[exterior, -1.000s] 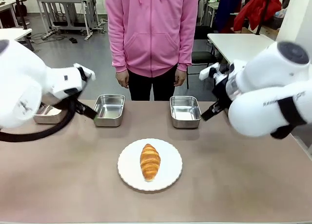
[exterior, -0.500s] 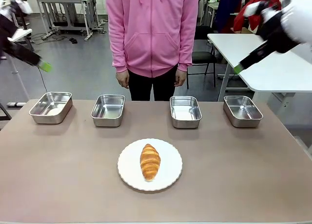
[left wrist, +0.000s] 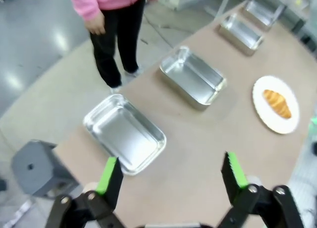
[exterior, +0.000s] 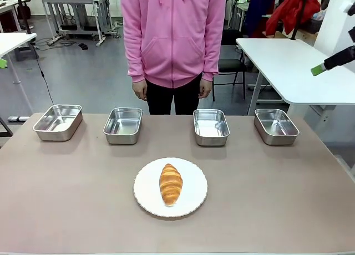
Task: Place the bread in the container.
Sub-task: Place the Butter Roll into the Airtight Container indicated by the human.
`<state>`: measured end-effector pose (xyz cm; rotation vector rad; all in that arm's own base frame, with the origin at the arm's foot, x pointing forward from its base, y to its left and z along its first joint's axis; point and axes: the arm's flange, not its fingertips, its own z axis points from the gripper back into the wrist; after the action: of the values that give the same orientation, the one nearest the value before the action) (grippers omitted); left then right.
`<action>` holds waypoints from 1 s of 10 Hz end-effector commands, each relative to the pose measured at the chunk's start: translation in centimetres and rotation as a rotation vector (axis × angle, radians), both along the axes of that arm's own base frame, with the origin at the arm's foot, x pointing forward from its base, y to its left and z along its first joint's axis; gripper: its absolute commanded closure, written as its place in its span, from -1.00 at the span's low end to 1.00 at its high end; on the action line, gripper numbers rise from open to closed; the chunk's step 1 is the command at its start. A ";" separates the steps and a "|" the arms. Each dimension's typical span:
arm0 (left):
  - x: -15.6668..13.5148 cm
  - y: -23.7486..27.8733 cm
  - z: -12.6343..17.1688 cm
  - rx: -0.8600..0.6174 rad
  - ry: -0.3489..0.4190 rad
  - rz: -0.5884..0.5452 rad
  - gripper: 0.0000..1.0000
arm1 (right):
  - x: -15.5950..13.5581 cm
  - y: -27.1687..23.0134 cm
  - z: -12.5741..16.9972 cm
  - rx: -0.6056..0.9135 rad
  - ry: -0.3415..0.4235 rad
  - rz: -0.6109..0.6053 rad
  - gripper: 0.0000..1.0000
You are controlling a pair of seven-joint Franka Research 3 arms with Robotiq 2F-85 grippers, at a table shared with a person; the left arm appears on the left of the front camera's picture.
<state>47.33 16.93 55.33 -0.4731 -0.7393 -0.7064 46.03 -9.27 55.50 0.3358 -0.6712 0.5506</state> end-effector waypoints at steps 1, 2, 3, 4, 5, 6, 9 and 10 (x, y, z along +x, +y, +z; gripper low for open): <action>1.1 -0.1 -0.9 -0.028 -0.027 -0.007 -1.00 | 1.0 -0.5 -0.8 0.022 -0.037 0.013 -1.00; 0.0 0.0 0.0 0.000 0.000 0.000 -1.00 | 0.0 0.0 0.0 0.000 0.000 0.000 -1.00; 0.0 0.0 0.0 0.000 0.000 0.000 -1.00 | 0.0 0.0 0.0 0.000 0.000 0.000 -1.00; 0.0 0.0 0.0 0.000 0.000 0.000 -1.00 | 0.0 0.0 0.0 0.000 0.000 0.000 -1.00; 0.0 0.0 0.0 0.000 0.000 0.000 -1.00 | 0.0 0.0 0.0 0.000 0.000 0.000 -1.00; 0.0 0.0 0.0 0.000 0.000 0.000 -1.00 | 0.0 0.0 0.0 0.000 0.000 0.000 -1.00; -0.7 2.2 0.2 -0.015 -0.004 0.001 -1.00 | 0.5 -1.6 -0.3 0.028 -0.004 0.021 -1.00; -1.1 3.0 0.8 -0.031 -0.001 0.008 -1.00 | 0.7 -2.1 -0.2 0.033 -0.006 0.020 -1.00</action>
<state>46.40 19.08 55.35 -0.4695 -0.7289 -0.6764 46.04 -10.14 55.16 0.3346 -0.6596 0.5314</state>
